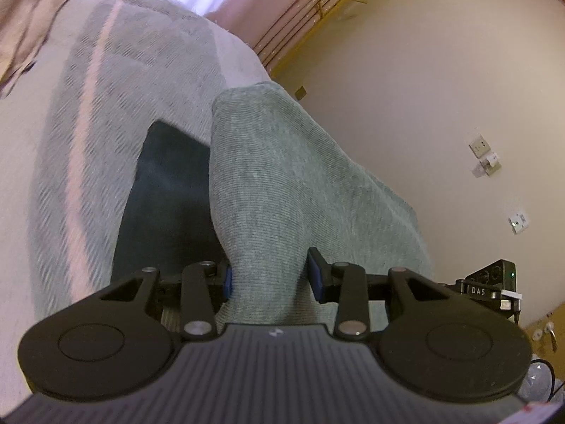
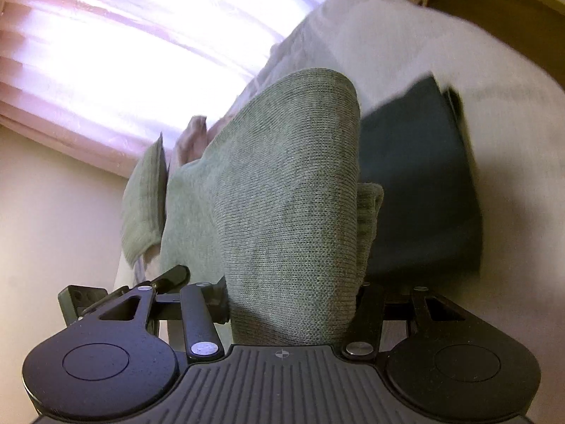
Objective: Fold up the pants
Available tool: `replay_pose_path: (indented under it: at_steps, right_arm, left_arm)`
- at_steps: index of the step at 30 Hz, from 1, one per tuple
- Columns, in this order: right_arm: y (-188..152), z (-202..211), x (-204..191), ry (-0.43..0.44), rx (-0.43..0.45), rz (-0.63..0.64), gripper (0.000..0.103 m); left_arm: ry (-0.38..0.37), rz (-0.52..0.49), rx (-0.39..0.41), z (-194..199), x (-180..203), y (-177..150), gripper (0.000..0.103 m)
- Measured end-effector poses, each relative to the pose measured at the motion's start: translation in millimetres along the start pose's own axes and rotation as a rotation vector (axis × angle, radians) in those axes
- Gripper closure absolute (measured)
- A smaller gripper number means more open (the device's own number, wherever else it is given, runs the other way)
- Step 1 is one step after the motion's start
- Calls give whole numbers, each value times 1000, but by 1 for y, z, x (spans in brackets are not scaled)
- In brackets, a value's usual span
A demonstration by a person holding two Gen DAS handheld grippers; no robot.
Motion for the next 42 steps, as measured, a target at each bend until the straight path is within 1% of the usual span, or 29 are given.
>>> replay_pose_path:
  at_steps: [1,4,7,10,14,16,17,19,20,22,23,24,25,26,27,28,30,31,33,34,36,38,40,41,42]
  right_arm:
    - [8,11,10,0,-3,8,55]
    - [38,-7,23,-5,-1,13,55]
    - [59,-28,39,-4,-2,4,55]
    - [72,-46,56,-4,-3,-20,55]
    - [83,-65,78,-29,-8,-39,54]
    - [83,-73,90,-78,-27,-46,48]
    - [83,-77,96,-115,-34,-63,47]
    - [80,-78,105,-147,-29,-67,37]
    - [76,-73,103,-159,-23,-53,37]
    - [74,-63,95,-190,-13,-5,36]
    - [74,-55,89,-228,-7,17,36]
    - [77,-47,83,-273,12,48,36]
    - [76,-38,77,-323,37,91,36]
    - [77,-31,69,-365,64,132,37]
    - [76,-24,59,-422,109,183,45]
    - [78,-21,47,-485,159,245,65]
    - [79,-30,31,-557,213,343,76]
    - [79,-35,26,-568,228,384,77]
    - [76,-60,16,-576,221,475,78]
    - [71,-76,12,-601,224,530,78]
    - [63,-102,16,-654,216,604,78]
    - [53,-125,36,-722,183,656,78]
    - [41,-138,58,-772,186,726,78]
    - [37,-138,67,-775,192,740,78]
    - [34,-138,75,-767,205,730,78]
  left_arm:
    - [4,-1,1,-9,2,9,70]
    - [23,-8,2,-38,1,34,70]
    - [50,-19,-6,-61,-5,49,70]
    - [73,-27,-20,-84,-11,62,70]
    - [93,-33,-55,-114,-21,69,70]
    - [105,-41,-80,-132,-30,72,69]
    - [114,-42,-97,-140,-34,70,69]
    - [129,-42,-128,-150,-41,65,67]
    - [129,-36,-126,-151,-44,63,66]
    - [117,-28,-123,-146,-49,62,64]
    - [130,-32,-121,-141,-51,63,63]
    - [153,-41,-116,-134,-54,65,64]
    - [181,-61,-103,-126,-56,68,68]
    - [229,-93,-77,-117,-57,73,69]
    - [255,-124,-47,-109,-56,78,69]
    - [278,-165,-10,-103,-51,85,69]
    - [314,-234,48,-100,-34,97,69]
    - [314,-262,67,-102,-23,101,69]
    - [321,-328,88,-118,3,103,68]
    - [331,-361,89,-129,15,101,68]
    - [351,-411,86,-152,33,94,68]
    - [399,-440,62,-177,41,86,68]
    - [479,-477,26,-200,40,73,68]
    - [502,-486,19,-207,37,66,68]
    - [508,-489,24,-211,37,63,68]
Point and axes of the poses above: each gripper's, at about its wrist camera, not at the fingertips, and z roughly against the way its jaws point, x to its right, y to its top, the point moved 1 cm from there along -z, roughly the way its jaws point, and after that the axes turned 10 degrees about y, right-handed, at the moved point
